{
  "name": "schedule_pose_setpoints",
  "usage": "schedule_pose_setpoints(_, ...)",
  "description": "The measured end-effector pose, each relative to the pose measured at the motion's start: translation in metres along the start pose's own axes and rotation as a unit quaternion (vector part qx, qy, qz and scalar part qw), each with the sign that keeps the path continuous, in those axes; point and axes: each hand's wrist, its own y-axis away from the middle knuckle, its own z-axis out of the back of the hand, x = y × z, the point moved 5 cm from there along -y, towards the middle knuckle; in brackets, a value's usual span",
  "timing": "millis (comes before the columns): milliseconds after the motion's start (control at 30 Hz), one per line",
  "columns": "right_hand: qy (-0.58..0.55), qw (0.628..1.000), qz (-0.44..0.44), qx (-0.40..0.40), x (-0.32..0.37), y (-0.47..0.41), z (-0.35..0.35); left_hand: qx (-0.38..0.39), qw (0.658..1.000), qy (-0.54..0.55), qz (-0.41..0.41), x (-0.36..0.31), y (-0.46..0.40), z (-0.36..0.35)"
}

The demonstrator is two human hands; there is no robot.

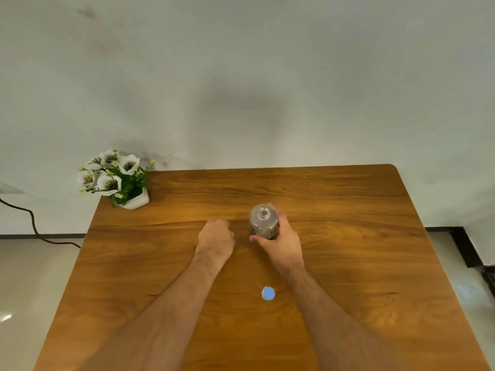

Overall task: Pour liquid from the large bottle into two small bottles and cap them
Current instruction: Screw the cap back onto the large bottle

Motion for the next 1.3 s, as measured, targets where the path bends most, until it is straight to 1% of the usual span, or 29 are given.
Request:
schedule_pose_setpoints(67,0.011,1.000,-0.001,-0.012,0.005,0.000,0.001,-0.029,0.996,0.088,0.010,0.000,0.003,0.017)
schedule_pose_setpoints(100,0.008,1.000,0.002,-0.019,0.006,0.001,0.002,-0.044,0.992,0.121,0.002,-0.001,0.004,0.027)
schedule_pose_setpoints(167,0.002,0.999,0.009,-0.032,0.012,0.007,0.005,-0.061,0.975,0.213,-0.007,-0.002,0.004,0.050)
schedule_pose_setpoints(267,0.003,0.999,0.028,-0.031,0.028,0.016,0.006,-0.049,0.917,0.395,0.016,-0.006,0.003,0.085)
schedule_pose_setpoints(367,0.009,0.997,0.066,-0.038,0.063,0.024,0.009,-0.018,0.847,0.531,-0.005,-0.022,0.013,0.121)
schedule_pose_setpoints(500,0.006,0.992,0.113,-0.059,0.120,0.029,0.017,-0.034,0.768,0.638,-0.045,-0.047,0.034,0.172)
schedule_pose_setpoints(567,-0.001,0.988,0.143,-0.062,0.150,0.033,0.021,-0.045,0.747,0.656,-0.093,-0.061,0.048,0.199)
schedule_pose_setpoints(633,-0.015,0.983,0.167,-0.069,0.178,0.034,0.027,-0.070,0.747,0.646,-0.143,-0.074,0.061,0.225)
schedule_pose_setpoints(733,-0.039,0.972,0.214,-0.090,0.225,0.042,0.038,-0.130,0.747,0.619,-0.206,-0.089,0.083,0.266)
schedule_pose_setpoints(800,-0.044,0.962,0.246,-0.108,0.251,0.046,0.044,-0.160,0.749,0.600,-0.232,-0.097,0.094,0.288)
schedule_pose_setpoints(900,-0.046,0.950,0.281,-0.127,0.286,0.056,0.052,-0.190,0.762,0.562,-0.259,-0.108,0.108,0.315)
schedule_pose_setpoints(1033,-0.054,0.936,0.316,-0.144,0.325,0.066,0.060,-0.202,0.774,0.520,-0.298,-0.121,0.124,0.344)
schedule_pose_setpoints(1200,-0.047,0.926,0.338,-0.160,0.360,0.073,0.069,-0.221,0.766,0.507,-0.328,-0.133,0.143,0.377)
schedule_pose_setpoints(1300,-0.041,0.924,0.343,-0.163,0.372,0.072,0.074,-0.216,0.773,0.485,-0.347,-0.140,0.152,0.391)
